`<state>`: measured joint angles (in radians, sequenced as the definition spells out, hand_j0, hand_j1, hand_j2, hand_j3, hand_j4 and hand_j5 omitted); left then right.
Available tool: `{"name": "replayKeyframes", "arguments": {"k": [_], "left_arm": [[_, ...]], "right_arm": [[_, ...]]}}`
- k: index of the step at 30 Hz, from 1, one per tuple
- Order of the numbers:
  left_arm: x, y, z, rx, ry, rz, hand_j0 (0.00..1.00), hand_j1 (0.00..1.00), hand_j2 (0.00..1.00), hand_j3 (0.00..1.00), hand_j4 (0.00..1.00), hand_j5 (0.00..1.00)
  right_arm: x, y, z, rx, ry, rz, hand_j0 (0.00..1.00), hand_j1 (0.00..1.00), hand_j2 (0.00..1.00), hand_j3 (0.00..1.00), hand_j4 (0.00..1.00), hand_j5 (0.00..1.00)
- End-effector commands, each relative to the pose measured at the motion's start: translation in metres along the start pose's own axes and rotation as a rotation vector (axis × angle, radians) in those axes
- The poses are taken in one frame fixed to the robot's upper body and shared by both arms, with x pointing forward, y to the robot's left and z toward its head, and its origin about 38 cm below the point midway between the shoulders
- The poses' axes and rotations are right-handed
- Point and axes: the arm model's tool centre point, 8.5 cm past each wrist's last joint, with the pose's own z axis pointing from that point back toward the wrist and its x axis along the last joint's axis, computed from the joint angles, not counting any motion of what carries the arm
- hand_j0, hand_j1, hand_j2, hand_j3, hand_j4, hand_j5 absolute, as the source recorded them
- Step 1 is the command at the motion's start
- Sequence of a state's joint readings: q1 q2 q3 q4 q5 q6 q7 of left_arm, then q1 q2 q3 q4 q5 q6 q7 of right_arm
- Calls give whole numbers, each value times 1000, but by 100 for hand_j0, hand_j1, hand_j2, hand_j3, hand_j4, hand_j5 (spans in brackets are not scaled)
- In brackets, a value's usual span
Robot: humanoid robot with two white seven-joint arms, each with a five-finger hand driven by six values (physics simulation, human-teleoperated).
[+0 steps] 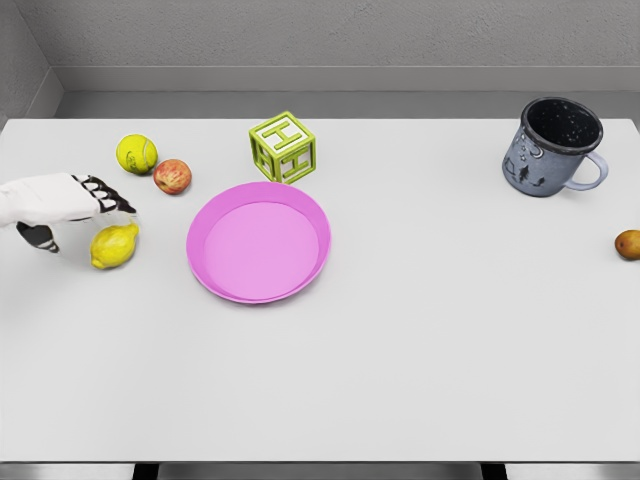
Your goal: Put the lemon on the plate with left arm
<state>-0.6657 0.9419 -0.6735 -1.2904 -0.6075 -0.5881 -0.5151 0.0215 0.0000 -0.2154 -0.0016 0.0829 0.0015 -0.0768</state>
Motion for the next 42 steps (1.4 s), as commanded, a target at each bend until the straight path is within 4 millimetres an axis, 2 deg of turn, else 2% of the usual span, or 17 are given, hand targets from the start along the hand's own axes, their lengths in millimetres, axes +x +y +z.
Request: {"name": "replayKeyframes", "arguments": {"k": [1,7,13,30,42], "left_arm": [[-6,-5,2,-8,18,19,100,100,100,100,100,100],[3,7,-11,24,-11,14,100,100,100,100,100,100],[16,6,-20,12,-57,-8,100,100,100,100,100,100],[21,0,-21,-13,-79,-23,100,100,100,100,100,100],[31,7,-24,-1,-105,-47,100,100,100,100,100,100]], "right_arm": [[0,0,0,0,0,1,100,100,100,100,100,100],[0,0,0,0,0,-1,100,100,100,100,100,100],[0,0,0,0,0,-1,100,100,100,100,100,100],[0,0,0,0,0,-1,100,100,100,100,100,100],[0,0,0,0,0,-1,100,100,100,100,100,100]]}}
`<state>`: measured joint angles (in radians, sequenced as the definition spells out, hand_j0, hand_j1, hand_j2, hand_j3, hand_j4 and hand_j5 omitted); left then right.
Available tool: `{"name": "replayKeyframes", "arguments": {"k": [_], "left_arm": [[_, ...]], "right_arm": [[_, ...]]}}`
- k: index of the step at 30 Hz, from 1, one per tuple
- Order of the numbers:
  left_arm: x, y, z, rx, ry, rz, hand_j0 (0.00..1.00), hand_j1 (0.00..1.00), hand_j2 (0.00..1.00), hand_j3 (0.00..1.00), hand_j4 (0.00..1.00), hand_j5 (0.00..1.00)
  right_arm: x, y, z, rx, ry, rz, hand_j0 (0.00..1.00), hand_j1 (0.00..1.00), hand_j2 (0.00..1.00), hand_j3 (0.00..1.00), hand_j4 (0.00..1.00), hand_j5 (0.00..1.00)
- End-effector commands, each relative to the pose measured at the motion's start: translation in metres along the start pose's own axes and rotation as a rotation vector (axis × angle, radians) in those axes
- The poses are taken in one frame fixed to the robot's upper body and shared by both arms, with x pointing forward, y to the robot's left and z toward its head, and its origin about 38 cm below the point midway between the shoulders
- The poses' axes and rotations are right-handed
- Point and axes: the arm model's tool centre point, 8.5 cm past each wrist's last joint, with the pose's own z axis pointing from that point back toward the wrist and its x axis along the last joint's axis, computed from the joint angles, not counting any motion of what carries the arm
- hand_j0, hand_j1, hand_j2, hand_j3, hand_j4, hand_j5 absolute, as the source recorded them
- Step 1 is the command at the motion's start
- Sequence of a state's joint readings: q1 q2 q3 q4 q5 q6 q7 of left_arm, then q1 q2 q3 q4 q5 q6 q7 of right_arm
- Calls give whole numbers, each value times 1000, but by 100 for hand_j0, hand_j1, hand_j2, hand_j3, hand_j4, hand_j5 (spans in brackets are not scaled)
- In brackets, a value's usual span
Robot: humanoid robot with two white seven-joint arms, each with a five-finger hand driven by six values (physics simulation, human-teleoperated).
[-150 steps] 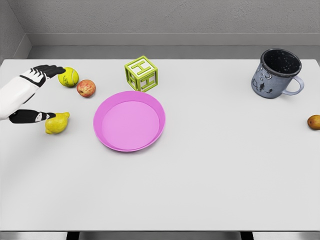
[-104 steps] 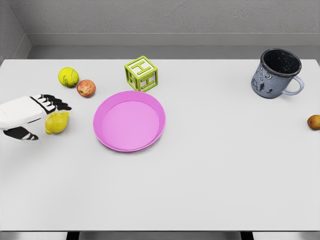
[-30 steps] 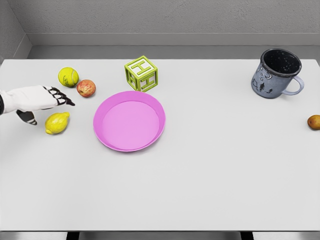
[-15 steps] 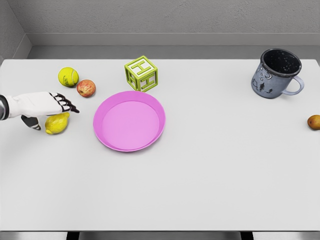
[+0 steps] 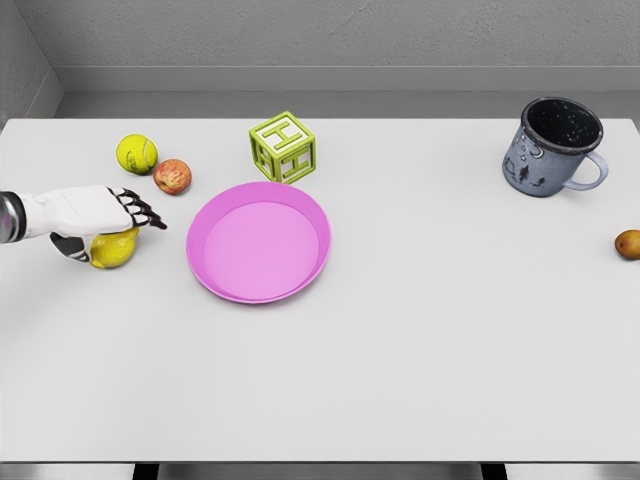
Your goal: Put the lemon on the plate with left arm
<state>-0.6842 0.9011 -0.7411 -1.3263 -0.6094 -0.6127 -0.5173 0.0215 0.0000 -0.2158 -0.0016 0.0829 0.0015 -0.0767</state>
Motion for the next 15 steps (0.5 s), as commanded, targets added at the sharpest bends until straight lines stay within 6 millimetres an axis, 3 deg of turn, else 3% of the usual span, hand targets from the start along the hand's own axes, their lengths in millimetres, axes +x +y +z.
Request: {"name": "replayKeyframes", "arguments": {"k": [1,9,10,13,15], "left_arm": [[1,0,0,1,-2,2,100,100,100,100,100,100],[9,-5,-6,-24,-27,-9,100,100,100,100,100,100],[10,-6,-7,-27,-31,-11,97,97,97,97,97,97],[8,-5,-5,-38,-26,-15,72,72,72,72,72,72],[8,-4,-5,-42,-25,-16,69,69,69,69,69,69]], "right_arm": [[0,0,0,0,0,1,100,100,100,100,100,100],[0,0,0,0,0,0,100,100,100,100,100,100],[0,0,0,0,0,1,100,100,100,100,100,100],[0,0,0,0,0,1,100,100,100,100,100,100],[0,0,0,0,0,1,100,100,100,100,100,100]]}}
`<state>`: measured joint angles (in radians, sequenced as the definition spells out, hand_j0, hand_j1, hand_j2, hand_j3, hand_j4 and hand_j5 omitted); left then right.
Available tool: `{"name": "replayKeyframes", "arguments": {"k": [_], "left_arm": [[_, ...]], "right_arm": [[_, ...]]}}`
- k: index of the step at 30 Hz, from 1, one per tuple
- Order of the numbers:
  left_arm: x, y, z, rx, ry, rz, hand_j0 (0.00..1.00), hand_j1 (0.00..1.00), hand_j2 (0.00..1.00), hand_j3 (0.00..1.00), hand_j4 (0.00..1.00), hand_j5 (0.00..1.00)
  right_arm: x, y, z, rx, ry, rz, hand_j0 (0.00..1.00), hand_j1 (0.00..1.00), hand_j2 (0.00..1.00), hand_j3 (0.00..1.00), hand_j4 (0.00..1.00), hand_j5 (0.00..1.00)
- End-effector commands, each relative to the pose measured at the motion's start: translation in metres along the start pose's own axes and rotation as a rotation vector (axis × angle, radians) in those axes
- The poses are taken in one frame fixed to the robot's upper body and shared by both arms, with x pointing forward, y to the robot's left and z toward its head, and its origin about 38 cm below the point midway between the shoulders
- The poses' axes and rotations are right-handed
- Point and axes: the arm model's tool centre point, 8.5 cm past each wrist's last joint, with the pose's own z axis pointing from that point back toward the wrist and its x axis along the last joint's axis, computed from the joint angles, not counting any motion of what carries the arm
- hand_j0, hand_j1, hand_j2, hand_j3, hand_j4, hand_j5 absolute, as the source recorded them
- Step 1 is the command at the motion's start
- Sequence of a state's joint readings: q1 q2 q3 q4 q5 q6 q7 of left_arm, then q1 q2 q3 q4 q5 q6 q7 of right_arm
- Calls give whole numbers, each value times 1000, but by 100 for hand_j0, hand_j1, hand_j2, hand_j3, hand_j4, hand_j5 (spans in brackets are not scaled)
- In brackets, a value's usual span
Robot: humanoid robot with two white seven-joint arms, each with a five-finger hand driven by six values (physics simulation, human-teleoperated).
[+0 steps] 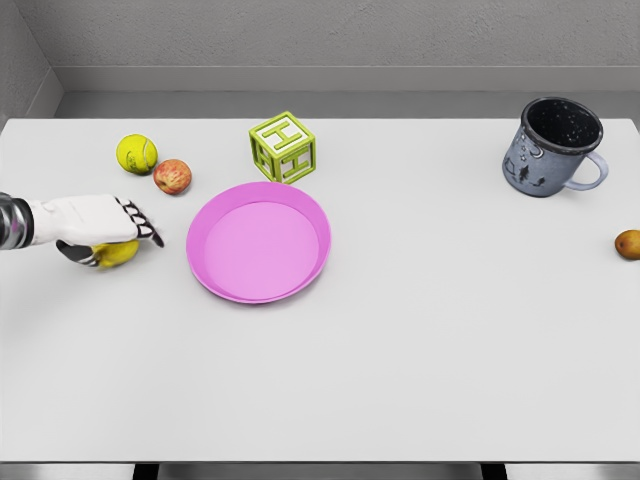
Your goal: Put the lemon on the plate with left arm
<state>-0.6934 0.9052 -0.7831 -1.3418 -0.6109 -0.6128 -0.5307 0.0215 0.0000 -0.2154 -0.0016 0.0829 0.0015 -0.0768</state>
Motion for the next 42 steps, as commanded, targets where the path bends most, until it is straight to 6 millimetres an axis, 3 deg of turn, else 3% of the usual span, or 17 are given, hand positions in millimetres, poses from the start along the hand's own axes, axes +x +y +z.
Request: {"name": "replayKeyframes", "arguments": {"k": [1,7,23,38,42], "left_arm": [[0,-1,0,-5,1,3,66,66,66,66,66,66],[1,0,-1,-4,-1,2,58,58,58,58,58,58],[-7,15,6,18,20,-20,56,56,56,56,56,56],[1,48,6,82,0,-81,57,57,57,57,57,57],[13,67,-9,129,-37,-98,57,57,57,57,57,57]], "right_arm": [[0,0,0,0,0,1,100,100,100,100,100,100],[0,0,0,0,0,1,100,100,100,100,100,100],[0,0,0,0,0,1,100,100,100,100,100,100],[0,0,0,0,0,1,100,100,100,100,100,100],[0,0,0,0,0,-1,100,100,100,100,100,100]]}}
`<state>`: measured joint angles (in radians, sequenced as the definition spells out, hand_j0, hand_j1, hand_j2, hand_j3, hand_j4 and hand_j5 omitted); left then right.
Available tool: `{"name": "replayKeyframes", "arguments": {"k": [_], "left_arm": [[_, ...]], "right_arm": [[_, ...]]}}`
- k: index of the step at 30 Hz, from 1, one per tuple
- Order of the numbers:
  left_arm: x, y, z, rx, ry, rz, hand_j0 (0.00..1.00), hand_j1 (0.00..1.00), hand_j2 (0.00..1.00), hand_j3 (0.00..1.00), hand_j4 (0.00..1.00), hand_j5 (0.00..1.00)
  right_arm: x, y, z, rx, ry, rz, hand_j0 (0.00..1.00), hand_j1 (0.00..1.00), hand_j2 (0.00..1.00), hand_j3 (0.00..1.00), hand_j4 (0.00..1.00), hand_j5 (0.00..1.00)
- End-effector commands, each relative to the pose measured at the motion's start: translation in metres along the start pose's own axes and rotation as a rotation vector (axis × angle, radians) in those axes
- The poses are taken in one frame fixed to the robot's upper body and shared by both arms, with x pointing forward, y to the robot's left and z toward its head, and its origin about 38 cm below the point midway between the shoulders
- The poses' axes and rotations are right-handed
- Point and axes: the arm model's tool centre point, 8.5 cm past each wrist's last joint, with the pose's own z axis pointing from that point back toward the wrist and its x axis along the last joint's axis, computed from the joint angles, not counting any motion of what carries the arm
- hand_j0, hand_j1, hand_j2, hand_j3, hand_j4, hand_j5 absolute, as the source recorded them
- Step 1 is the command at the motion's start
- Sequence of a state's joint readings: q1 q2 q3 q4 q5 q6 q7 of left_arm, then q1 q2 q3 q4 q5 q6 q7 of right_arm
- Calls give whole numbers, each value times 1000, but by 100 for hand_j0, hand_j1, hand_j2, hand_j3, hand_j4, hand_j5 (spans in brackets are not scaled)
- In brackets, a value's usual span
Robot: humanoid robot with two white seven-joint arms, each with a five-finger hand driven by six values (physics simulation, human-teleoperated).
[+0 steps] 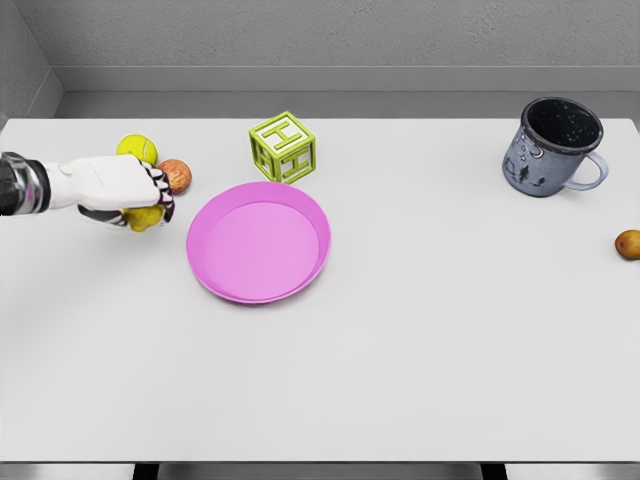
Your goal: Put the lemon on the plate with left arm
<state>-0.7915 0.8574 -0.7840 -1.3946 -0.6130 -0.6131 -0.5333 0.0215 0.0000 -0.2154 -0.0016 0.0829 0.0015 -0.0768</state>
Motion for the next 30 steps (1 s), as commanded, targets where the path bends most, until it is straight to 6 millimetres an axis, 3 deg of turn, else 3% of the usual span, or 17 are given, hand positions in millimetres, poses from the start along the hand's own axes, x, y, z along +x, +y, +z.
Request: {"name": "replayKeyframes", "arguments": {"k": [1,4,16,26,30], "left_arm": [[7,7,-10,23,-24,0,57,57,57,57,57,57],[15,14,-21,45,-49,-3,57,57,57,57,57,57],[34,32,-33,89,-101,-35,57,57,57,57,57,57],[68,59,-69,124,-207,-78,57,57,57,57,57,57],[77,63,-73,128,-233,-94,58,58,58,58,58,58]], "right_arm": [[0,0,0,0,0,-1,100,100,100,100,100,100],[0,0,0,0,0,1,100,100,100,100,100,100],[0,0,0,0,0,1,100,100,100,100,100,100],[0,0,0,0,0,1,100,100,100,100,100,100],[0,0,0,0,0,1,100,100,100,100,100,100]]}}
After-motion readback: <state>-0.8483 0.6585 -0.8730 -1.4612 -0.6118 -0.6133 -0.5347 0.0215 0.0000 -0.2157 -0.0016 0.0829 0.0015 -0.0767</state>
